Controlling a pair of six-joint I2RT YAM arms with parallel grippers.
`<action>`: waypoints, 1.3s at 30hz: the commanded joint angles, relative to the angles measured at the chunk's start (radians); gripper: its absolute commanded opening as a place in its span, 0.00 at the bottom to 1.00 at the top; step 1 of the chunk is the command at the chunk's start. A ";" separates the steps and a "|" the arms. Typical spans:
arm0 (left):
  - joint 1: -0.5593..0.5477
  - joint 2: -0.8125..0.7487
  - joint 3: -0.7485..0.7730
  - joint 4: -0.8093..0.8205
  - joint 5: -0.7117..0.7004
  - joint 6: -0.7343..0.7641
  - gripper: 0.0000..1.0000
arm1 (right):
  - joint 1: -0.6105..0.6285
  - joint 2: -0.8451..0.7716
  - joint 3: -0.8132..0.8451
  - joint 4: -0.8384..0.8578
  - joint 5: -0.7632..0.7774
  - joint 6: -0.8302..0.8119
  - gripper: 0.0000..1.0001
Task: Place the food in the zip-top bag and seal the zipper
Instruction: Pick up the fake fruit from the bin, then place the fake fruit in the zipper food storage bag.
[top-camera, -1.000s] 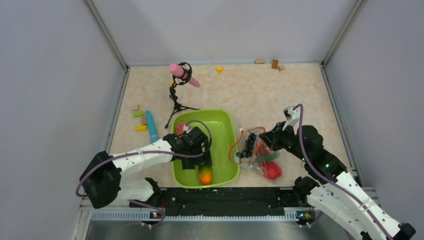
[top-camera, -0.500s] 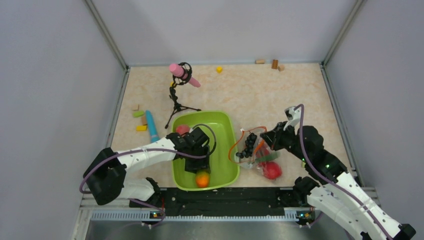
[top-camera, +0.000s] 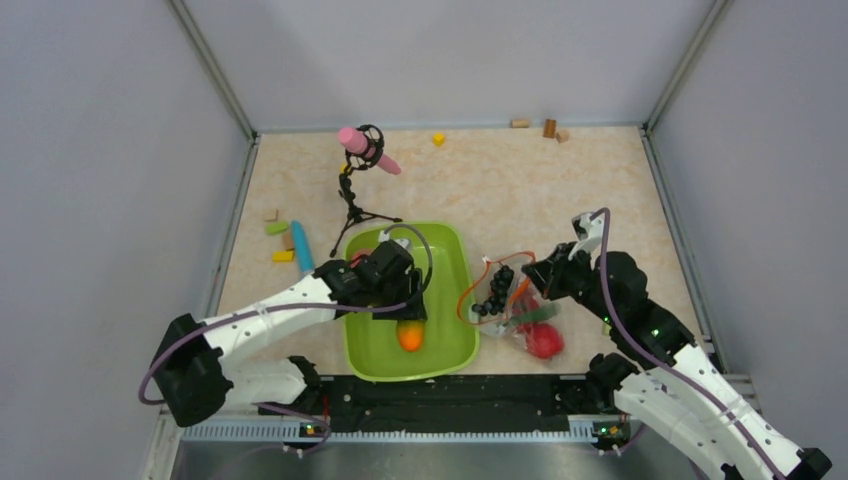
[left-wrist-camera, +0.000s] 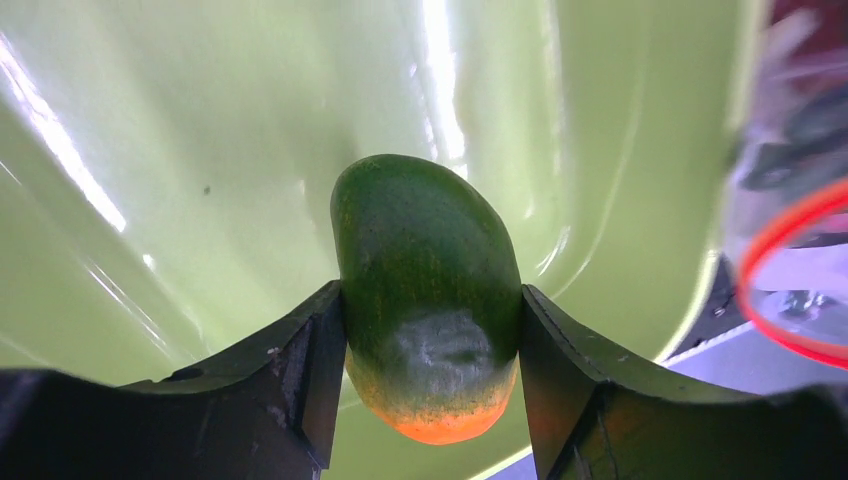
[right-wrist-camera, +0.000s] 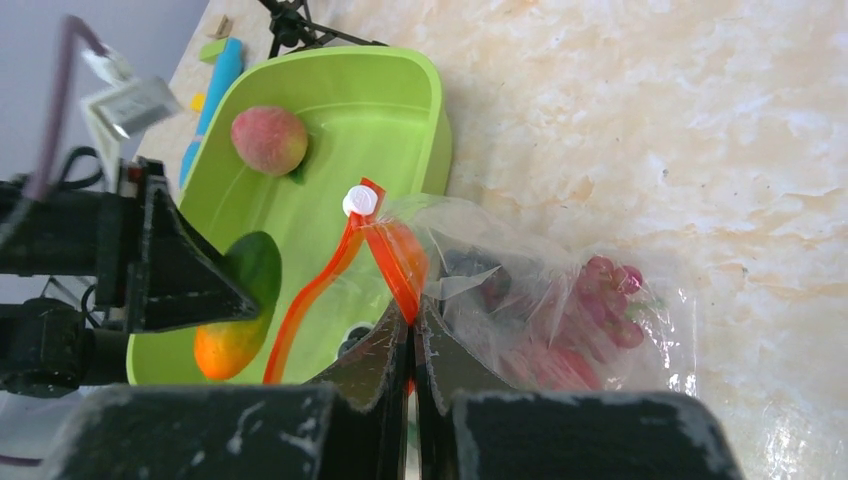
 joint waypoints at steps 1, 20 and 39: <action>0.001 -0.126 0.048 0.160 -0.110 0.065 0.00 | 0.008 -0.003 0.021 0.028 0.046 0.032 0.00; -0.040 -0.166 -0.074 0.994 0.154 0.305 0.00 | 0.009 0.052 0.086 0.015 0.003 0.124 0.00; -0.109 0.085 -0.056 1.109 0.281 0.355 0.00 | 0.008 0.029 0.113 0.006 -0.093 0.140 0.00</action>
